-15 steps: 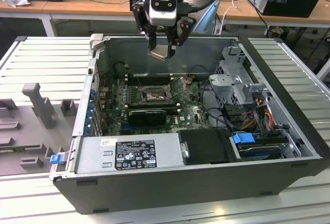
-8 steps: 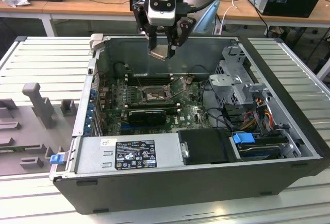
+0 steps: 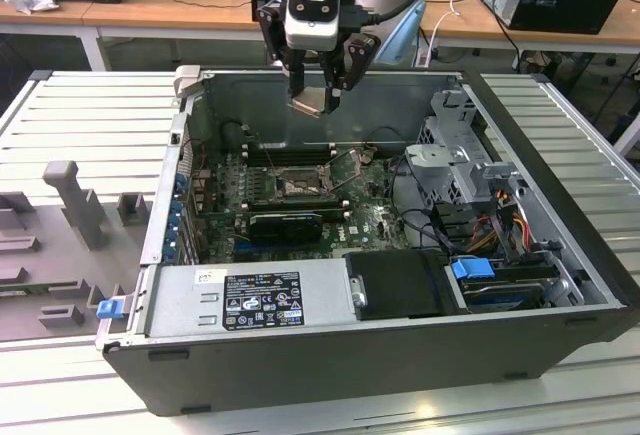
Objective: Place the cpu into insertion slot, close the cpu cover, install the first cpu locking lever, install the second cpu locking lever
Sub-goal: 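Place the cpu into insertion slot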
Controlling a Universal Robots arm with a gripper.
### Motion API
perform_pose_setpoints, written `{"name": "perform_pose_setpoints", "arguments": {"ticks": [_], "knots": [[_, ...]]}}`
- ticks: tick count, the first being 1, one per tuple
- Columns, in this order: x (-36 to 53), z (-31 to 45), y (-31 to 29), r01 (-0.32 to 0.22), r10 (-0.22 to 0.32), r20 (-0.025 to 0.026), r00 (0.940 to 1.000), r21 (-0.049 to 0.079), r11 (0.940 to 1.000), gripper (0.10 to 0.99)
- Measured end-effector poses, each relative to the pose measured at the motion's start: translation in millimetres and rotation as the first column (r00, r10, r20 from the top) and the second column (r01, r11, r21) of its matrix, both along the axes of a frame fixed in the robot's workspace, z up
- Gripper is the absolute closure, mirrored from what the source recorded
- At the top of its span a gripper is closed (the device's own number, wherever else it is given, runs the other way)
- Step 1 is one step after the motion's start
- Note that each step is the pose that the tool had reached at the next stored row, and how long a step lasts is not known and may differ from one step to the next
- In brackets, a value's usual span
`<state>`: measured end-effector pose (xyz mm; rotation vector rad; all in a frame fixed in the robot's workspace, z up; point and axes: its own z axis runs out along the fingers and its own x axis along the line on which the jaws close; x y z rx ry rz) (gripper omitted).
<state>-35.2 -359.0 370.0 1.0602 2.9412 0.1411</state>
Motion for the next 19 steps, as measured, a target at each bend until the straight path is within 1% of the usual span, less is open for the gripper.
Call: {"name": "perform_pose_setpoints", "arguments": {"ticks": [4, 9, 19], "knots": [[0.0, 0.0, 0.0, 0.011, -0.011, 0.0, 0.9999, 0.0, 0.9999, 0.557], [0.0, -0.1, 0.0, 0.047, -0.047, 0.0, 0.9989, 0.0, 0.9989, 0.557], [0.0, -0.1, 0.0, 0.106, -0.106, 0.0, 0.9943, 0.0, 0.9943, 0.557]]}}
